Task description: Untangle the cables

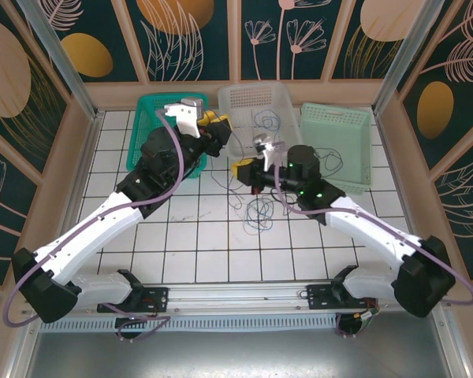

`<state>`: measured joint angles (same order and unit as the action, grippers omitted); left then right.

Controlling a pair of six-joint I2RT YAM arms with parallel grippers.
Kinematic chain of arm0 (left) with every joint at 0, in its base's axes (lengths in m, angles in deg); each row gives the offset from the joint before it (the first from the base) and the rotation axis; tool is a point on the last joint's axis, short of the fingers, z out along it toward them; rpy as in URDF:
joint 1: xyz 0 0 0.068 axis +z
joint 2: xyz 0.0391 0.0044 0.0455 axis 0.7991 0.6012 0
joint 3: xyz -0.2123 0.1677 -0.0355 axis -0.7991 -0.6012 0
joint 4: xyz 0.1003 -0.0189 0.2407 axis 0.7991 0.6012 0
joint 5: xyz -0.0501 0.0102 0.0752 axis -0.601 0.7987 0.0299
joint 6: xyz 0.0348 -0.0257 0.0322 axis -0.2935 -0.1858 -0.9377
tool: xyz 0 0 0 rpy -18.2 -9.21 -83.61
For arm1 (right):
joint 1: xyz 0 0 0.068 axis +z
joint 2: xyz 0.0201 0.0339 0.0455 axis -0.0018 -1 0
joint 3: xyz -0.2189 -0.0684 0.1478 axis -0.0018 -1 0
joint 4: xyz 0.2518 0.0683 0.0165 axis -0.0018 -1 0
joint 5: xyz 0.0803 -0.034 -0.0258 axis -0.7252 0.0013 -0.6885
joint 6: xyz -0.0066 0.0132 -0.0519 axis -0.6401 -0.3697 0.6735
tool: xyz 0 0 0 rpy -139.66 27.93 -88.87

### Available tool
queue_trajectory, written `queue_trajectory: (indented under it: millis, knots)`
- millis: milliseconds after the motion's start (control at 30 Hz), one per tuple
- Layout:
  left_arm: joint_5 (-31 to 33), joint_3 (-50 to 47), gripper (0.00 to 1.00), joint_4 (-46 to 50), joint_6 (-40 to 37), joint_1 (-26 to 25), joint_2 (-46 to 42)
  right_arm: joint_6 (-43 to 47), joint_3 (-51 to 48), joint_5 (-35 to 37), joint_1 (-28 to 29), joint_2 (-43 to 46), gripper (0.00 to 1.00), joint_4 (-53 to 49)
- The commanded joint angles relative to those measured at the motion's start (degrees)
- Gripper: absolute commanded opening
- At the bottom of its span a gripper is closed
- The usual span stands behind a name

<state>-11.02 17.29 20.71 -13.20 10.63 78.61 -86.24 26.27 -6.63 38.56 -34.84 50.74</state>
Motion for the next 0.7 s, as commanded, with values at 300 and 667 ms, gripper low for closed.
queue_trajectory:
  millis: [300, 667]
  knots:
    - [4.3, -4.0, 0.99, 2.4, -1.2, 0.3, -3.5, 9.5, 10.8, 14.8, -18.7, 4.2, 0.00, -23.3]
    - [2.0, -5.9, 0.99, 3.0, -0.8, 0.3, -3.1, 9.7, 12.2, 23.4, -29.0, 5.2, 0.00, -18.0]
